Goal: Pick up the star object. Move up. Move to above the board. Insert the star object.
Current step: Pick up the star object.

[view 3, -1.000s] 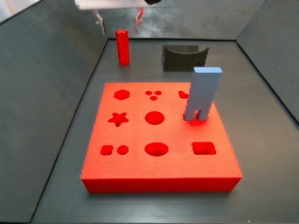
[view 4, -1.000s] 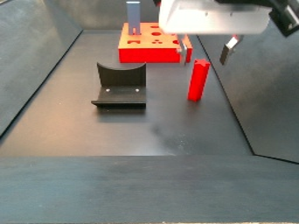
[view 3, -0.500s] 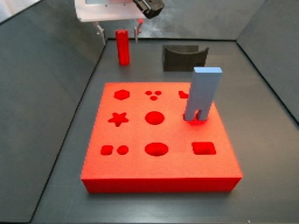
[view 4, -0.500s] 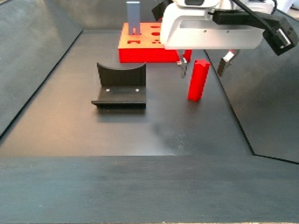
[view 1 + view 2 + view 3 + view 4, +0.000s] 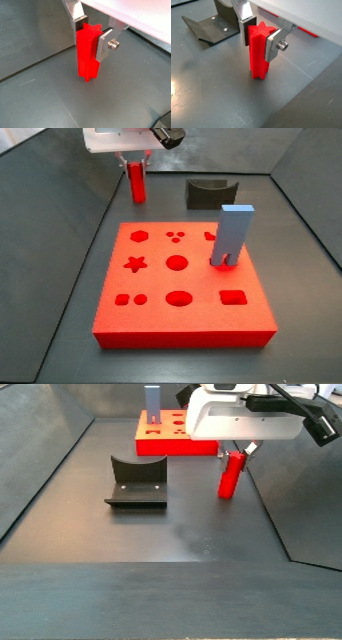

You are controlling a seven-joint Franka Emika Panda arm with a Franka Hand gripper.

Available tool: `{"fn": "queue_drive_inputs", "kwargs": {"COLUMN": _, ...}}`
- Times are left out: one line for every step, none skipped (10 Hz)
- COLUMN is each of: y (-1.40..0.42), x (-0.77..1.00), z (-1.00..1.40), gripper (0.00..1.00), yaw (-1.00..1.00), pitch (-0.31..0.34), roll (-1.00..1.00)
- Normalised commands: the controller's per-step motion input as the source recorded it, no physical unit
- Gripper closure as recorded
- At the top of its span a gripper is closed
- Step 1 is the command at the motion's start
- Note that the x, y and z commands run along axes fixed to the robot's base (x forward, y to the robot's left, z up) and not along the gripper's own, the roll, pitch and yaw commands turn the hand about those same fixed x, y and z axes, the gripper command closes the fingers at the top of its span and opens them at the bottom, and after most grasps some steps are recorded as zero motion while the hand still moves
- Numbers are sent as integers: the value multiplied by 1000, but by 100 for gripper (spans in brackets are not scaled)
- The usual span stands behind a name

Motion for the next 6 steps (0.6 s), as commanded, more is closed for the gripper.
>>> {"fn": "queue_drive_inputs", "kwargs": {"y": 0, "x": 0, "z": 0, "gripper": 100, "yaw": 0, "pitch": 0, "roll": 0}}
{"fn": "queue_drive_inputs", "kwargs": {"y": 0, "x": 0, "z": 0, "gripper": 100, "yaw": 0, "pitch": 0, "roll": 0}}
{"fn": "queue_drive_inputs", "kwargs": {"y": 0, "x": 0, "z": 0, "gripper": 100, "yaw": 0, "pitch": 0, "roll": 0}}
{"fn": "queue_drive_inputs", "kwargs": {"y": 0, "x": 0, "z": 0, "gripper": 100, "yaw": 0, "pitch": 0, "roll": 0}}
{"fn": "queue_drive_inputs", "kwargs": {"y": 0, "x": 0, "z": 0, "gripper": 100, "yaw": 0, "pitch": 0, "roll": 0}}
{"fn": "queue_drive_inputs", "kwargs": {"y": 0, "x": 0, "z": 0, "gripper": 100, "yaw": 0, "pitch": 0, "roll": 0}}
